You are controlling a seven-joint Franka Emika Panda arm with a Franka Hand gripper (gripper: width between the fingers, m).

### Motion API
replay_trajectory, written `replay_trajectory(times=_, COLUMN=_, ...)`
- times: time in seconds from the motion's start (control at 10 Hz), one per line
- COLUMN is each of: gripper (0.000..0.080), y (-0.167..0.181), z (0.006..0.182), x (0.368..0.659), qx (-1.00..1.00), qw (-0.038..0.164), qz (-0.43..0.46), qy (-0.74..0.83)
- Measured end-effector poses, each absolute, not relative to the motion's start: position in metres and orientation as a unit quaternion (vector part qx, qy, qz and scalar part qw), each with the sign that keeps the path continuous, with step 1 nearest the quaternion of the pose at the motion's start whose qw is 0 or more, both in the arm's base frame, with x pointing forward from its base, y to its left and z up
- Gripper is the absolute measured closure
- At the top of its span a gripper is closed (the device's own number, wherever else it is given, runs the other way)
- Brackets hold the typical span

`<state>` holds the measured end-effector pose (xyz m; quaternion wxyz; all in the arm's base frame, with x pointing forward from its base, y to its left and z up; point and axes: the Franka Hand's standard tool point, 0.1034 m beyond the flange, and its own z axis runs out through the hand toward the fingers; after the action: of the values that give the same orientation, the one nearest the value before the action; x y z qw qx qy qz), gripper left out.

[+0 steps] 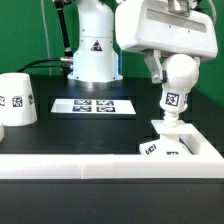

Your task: Assemble lamp

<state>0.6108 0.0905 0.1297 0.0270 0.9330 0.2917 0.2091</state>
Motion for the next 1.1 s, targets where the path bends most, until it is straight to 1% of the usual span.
replay_trajectory(times=0.5, gripper=0.0222, y=0.094, z=0.115, x=0.604, qx=0.933, qw=0.025, qz=0.205, qy=0.294)
replay_trajectory(times=0.7, gripper=0.0222, y=0.093, z=0.112, x=0.601, qx=0.928, qw=0.029, qz=0.229, qy=0.293)
replay_trajectory(times=1.1, gripper=0.0222, y=0.095, z=0.111, x=0.599, qx=0.91, qw=0.039, qz=0.296, qy=0.287)
